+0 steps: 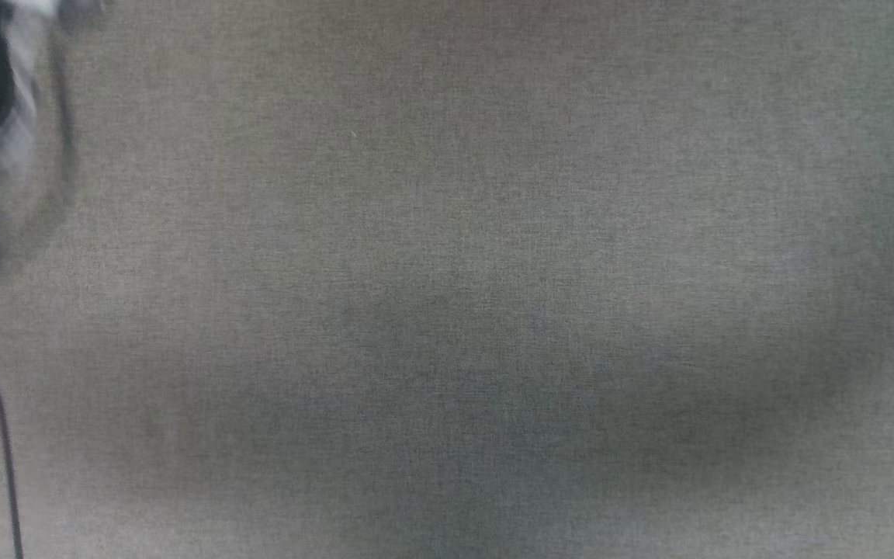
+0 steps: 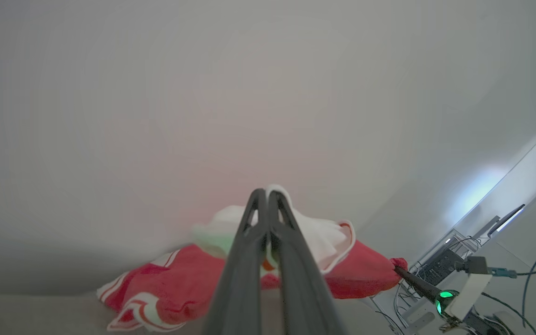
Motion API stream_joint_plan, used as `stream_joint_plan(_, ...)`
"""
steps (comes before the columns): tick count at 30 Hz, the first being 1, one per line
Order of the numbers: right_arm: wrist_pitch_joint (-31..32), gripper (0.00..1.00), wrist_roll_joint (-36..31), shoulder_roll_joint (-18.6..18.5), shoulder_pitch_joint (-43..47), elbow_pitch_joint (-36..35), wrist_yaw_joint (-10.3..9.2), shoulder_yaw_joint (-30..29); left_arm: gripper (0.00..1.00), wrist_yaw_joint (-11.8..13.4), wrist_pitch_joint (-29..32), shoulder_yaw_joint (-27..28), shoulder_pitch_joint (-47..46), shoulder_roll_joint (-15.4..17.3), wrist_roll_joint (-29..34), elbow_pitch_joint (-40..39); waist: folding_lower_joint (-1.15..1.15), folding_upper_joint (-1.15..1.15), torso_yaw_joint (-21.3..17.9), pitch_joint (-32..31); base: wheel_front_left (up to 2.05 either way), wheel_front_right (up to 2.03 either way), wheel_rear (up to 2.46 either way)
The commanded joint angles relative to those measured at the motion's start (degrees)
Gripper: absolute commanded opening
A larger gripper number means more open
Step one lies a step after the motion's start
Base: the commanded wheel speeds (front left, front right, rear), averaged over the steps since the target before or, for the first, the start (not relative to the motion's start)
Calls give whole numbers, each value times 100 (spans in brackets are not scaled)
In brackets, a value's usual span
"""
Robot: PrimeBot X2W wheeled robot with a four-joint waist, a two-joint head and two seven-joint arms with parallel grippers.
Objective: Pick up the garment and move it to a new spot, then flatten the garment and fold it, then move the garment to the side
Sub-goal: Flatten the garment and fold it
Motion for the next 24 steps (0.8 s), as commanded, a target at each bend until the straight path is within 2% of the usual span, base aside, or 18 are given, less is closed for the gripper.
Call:
stream_joint_plan(1,78,0,283,-102,542,-227,-12,117,0,17,-46,-21,530,61,-70,-308,0,0,-2,-30,0,0,0)
stream_joint_plan(6,326,0,1029,-250,2201,-1139,-11,236,0,11,-52,-98,2061,158,-49,-1319,0,0,-49,-160,0,0,0)
stream_joint_plan(12,656,0,1624,-309,4167,-2410,-11,-210,0,11,-45,15,3756,266,352,-2141,0,0,-97,-418,0,0,0)
stream_joint_plan(13,656,0,1624,-309,4167,-2410,-11,-210,0,11,-45,15,3756,266,352,-2141,0,0,-97,-418,0,0,0)
stream_joint_plan(18,1085,0,1894,-138,5621,-3489,-11,-748,0,11,-46,106,4865,453,676,-2698,0,0,-124,-570,0,0,0)
stream_joint_plan(24,1617,0,1982,301,6941,-4633,-10,-1394,0,11,-46,305,5925,671,978,-3339,0,0,-107,-625,0,0,0)
